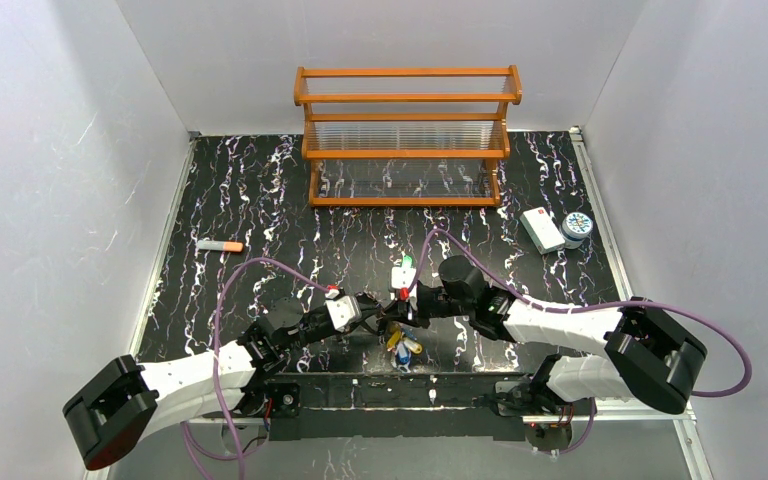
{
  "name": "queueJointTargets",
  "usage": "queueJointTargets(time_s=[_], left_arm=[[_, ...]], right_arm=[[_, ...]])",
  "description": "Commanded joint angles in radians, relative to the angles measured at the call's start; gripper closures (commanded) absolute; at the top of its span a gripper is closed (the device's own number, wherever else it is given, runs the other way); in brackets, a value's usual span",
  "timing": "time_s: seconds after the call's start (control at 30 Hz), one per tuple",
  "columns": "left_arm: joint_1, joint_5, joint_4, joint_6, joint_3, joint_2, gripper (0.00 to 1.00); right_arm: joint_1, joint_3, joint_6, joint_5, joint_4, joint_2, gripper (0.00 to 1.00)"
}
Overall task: Put the keys on the keyring
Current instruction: Adjust the keyring.
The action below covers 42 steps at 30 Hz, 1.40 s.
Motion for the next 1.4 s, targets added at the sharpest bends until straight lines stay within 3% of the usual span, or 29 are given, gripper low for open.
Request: queueJointTargets(time_s=[0.0,0.13,0.7,1.1,1.37], left_arm=[[-0.003,0.025,0.02,0.001,0.02,-0.01,1.0],[-0.003,0.034,0.02,0.004,0.02,-0.009,1.0],[-0.003,0.031,0.02,0.023,0.016,-0.014,1.0],[-0.003,0.029,0.02,0.232,-0.041,-0.098,1.0],[-0.004,0.047,0.02,0.27,-0.049,-0.103,1.0]], right_arm=[[-0.003,0.046,-0.002,0.064,0.019,-0.013,0.73],[-0.003,0.044,-0.006,0.073,0.04,-0.021,0.67],[-0.003,0.001,-0.001,0.087,0.065,-0.082,0.67],[-0.002,-0.025,-0.06,-0.012,0.032,-0.124,0.66],[-0.003,-0.013,-0.081,-0.043,0.008,-0.114,0.64]])
